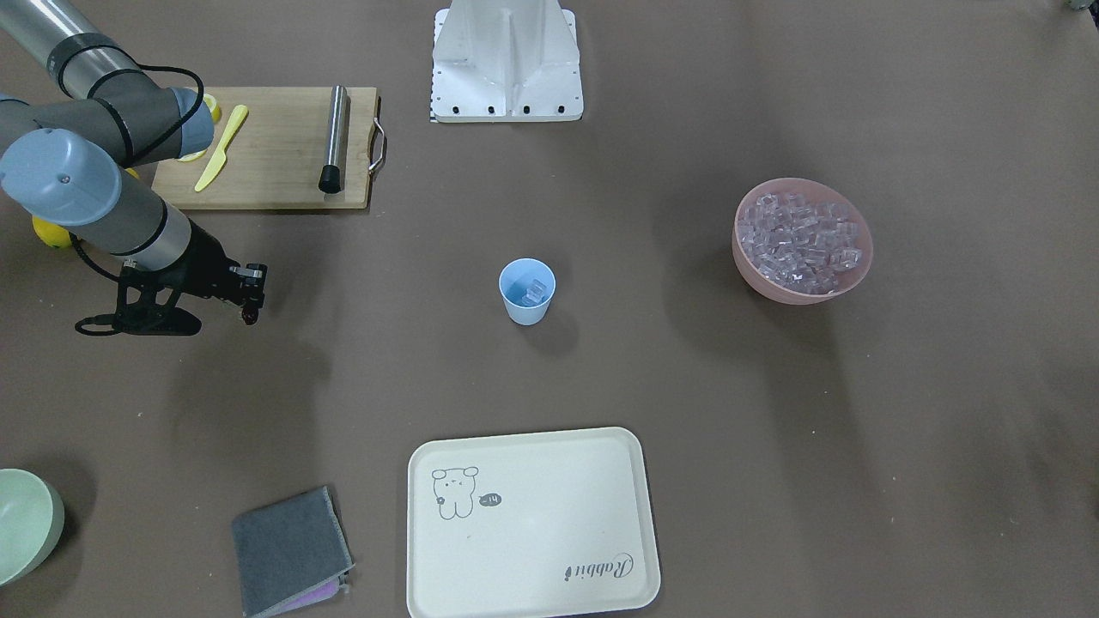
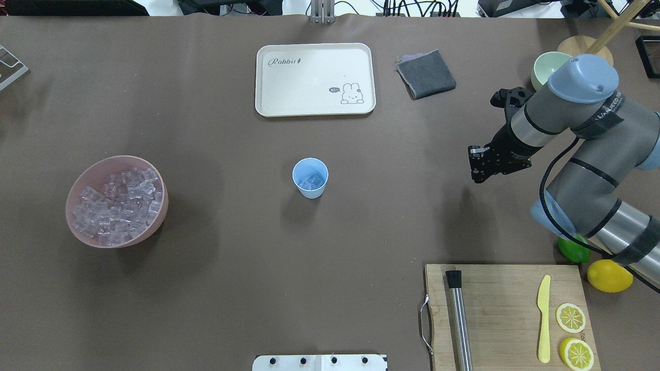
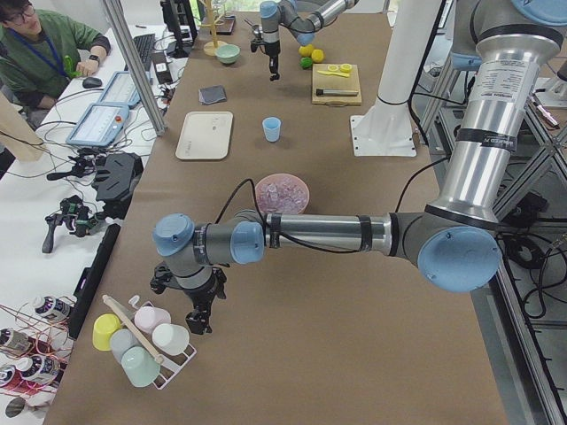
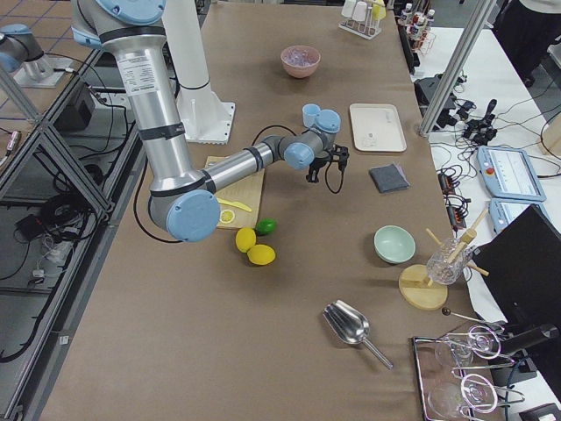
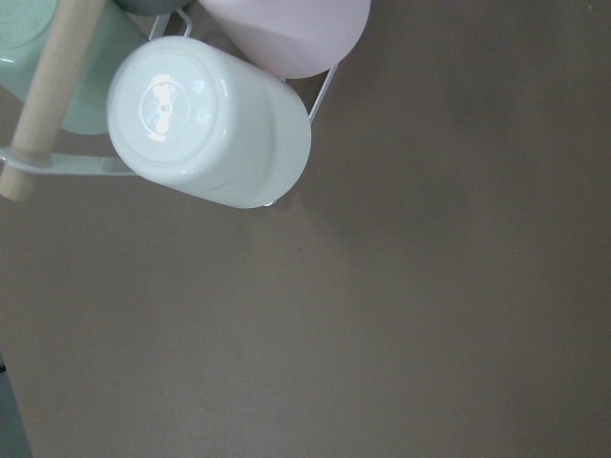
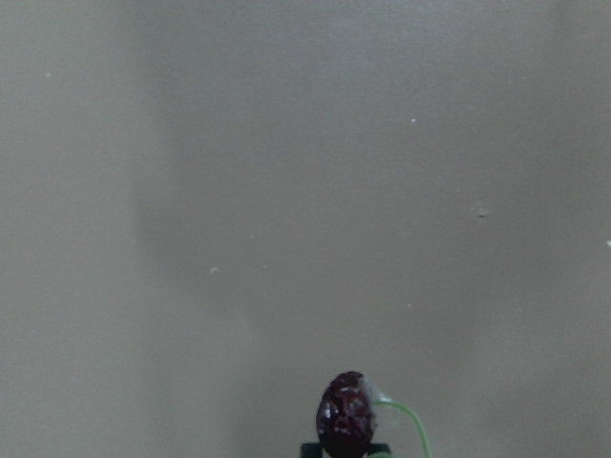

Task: Put ice and cherries in cup
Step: 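Lift the cherries with the right gripper off the table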

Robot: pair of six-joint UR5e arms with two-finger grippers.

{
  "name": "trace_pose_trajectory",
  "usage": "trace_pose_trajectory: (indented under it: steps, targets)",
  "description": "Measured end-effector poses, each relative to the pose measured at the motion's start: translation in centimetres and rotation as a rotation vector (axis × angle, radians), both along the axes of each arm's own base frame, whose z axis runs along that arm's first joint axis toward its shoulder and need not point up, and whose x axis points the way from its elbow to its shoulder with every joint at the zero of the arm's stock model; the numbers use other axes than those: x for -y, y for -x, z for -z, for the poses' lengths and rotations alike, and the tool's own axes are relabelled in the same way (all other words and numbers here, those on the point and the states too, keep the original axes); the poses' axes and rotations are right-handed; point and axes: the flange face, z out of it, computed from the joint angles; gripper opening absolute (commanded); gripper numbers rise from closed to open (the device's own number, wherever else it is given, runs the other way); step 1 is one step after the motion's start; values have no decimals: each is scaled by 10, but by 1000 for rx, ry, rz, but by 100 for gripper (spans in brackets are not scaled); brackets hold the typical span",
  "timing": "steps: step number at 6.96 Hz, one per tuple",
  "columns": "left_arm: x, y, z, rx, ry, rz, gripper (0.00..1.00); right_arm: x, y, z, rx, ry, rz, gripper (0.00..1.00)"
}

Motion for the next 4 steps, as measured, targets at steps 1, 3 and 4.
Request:
trace_pose_trajectory:
  steps: [1,3,4]
  targets:
    - [1,0,2,-3,-3,0,97,3,3,14,15,3,-14,26]
    - [2,-2,5,-26,-5,3,97,9,10,40,44,-16,-19,26]
    - [3,-3,6,-33,-5,4,97,11,14,53,59,-31,-17,23]
